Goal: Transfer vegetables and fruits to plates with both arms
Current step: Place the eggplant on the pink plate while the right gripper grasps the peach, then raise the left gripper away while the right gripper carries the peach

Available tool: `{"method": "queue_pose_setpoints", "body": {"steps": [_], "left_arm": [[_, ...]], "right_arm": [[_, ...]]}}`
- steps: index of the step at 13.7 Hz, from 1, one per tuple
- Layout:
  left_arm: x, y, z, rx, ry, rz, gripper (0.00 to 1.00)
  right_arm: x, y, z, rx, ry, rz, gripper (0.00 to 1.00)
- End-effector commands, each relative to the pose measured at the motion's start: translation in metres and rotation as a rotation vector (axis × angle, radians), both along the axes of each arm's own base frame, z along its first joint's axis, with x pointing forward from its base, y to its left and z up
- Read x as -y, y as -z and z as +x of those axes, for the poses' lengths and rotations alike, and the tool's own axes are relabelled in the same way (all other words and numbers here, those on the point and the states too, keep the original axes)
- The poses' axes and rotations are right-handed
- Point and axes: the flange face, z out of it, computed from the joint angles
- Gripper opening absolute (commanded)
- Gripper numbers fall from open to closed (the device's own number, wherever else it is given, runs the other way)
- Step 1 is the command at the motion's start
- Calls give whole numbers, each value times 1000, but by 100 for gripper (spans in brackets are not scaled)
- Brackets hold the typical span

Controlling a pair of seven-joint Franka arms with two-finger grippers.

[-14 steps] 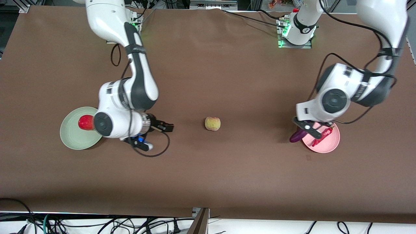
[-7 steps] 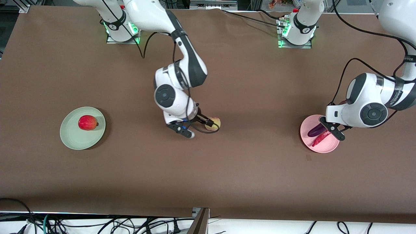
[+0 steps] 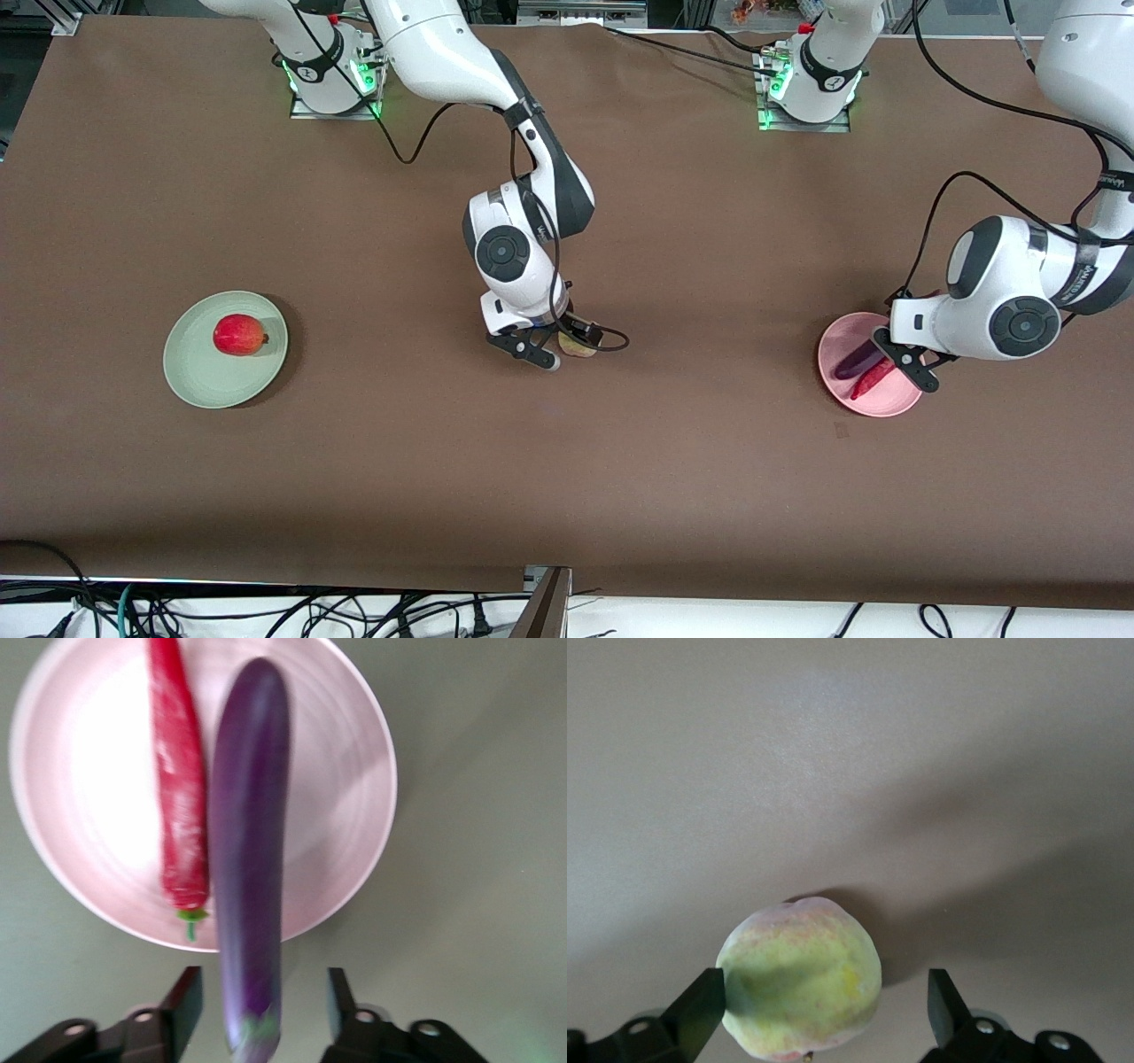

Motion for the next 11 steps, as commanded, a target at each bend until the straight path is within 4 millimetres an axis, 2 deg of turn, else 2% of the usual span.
{"method": "queue_pose_setpoints", "body": {"steps": [1,2,4,6,7,9,10,11], "left_arm": [[-7,-25,8,24,26,22,100],[-7,-34,9,32,31,26,100],[-6,-70,12,70,13,42,100],[6,-125,19,123,-61,-10,100],[12,-146,23,130,-124,-52,100],[15,-191,29,155,-272,-64,100],[25,-216,28,161,-376,-118,100],[25,-242,28,159,-474,-167,100]], "right_arm": [[-6,4,-5,28,-19,-24,100],[-7,8,-5,39,-19,-24,100],[-11,11,-7,57,-20,-13,100],[-13,11,-8,66,-18,-9,100],[-17,8,-11,66,-25,-6,100],[-19,8,-12,70,-25,-4,100],[-20,9,-13,68,-27,-5,100],[-21,9,-14,69,-27,-4,100]]}}
